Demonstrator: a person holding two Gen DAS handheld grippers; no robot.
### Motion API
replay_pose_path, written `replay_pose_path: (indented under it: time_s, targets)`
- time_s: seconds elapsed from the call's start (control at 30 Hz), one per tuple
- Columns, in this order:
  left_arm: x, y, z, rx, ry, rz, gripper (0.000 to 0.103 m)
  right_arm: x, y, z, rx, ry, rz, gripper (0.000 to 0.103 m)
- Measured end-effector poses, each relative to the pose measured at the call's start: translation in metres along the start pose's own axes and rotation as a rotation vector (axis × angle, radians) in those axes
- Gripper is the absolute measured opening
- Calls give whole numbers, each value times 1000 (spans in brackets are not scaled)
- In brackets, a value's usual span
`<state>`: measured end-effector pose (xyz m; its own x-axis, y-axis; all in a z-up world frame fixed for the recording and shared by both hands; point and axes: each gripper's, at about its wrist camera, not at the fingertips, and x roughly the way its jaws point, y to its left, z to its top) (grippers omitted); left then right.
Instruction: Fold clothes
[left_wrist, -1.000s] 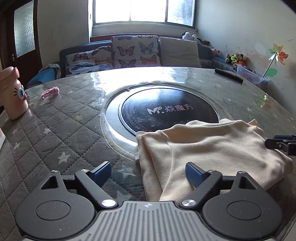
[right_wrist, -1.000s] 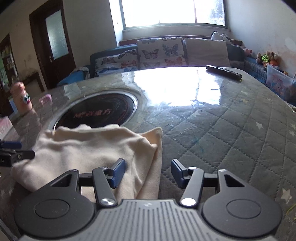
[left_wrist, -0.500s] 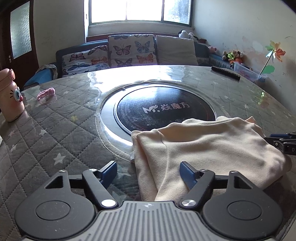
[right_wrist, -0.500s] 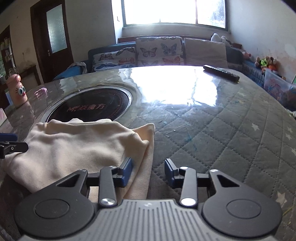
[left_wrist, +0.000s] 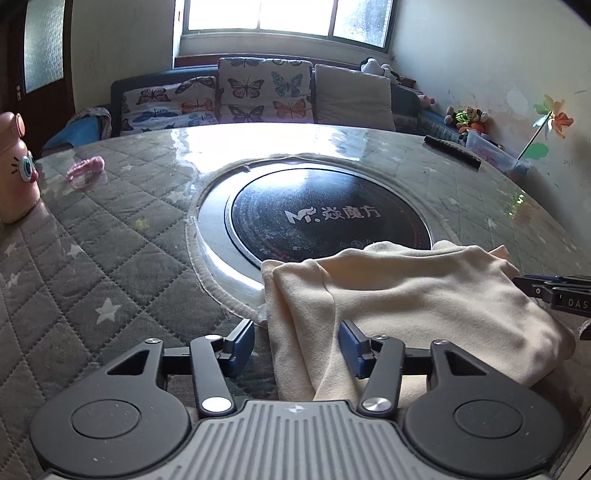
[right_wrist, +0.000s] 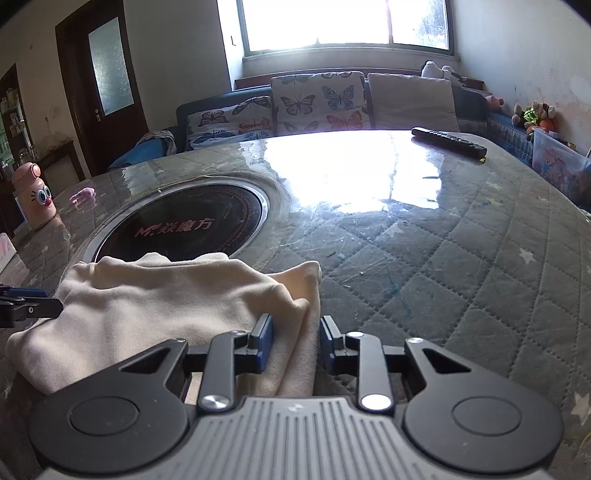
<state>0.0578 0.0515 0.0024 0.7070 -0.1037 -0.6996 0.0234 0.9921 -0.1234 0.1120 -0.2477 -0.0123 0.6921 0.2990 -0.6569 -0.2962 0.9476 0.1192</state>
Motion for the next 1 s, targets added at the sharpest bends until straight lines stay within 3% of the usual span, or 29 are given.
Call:
replay_pose_path:
  time_s: [0.17,0.3,0.37,0.43,0.5,0.57,0.73,1.0]
  targets:
    - [1,3,1,-26,11,-40,40,2,0,2,4,2,6,21]
    - [1,6,2,-55,22,-45,42,4,-1,2,24,5,15,23]
    - [0,6,2,-58,23,-48,42,5,1,2,23,3,18,20]
    - [1,5,2,-52,24,-55,38,4,0,2,26,-1,24,11]
    - [1,4,3,-50,23,-79,21,3,1,1,31,-9,27,8]
    - [-2,0,4,-33,10,-73,13,1,2,1,34,-20,26,7]
    - [-12,-7,12,-8,-30,-69,10,-16,2,2,49,-75,20,6]
    - [-21,-42,33,57,-104,-139,10,-63,-2,11,34,-193,-54,6]
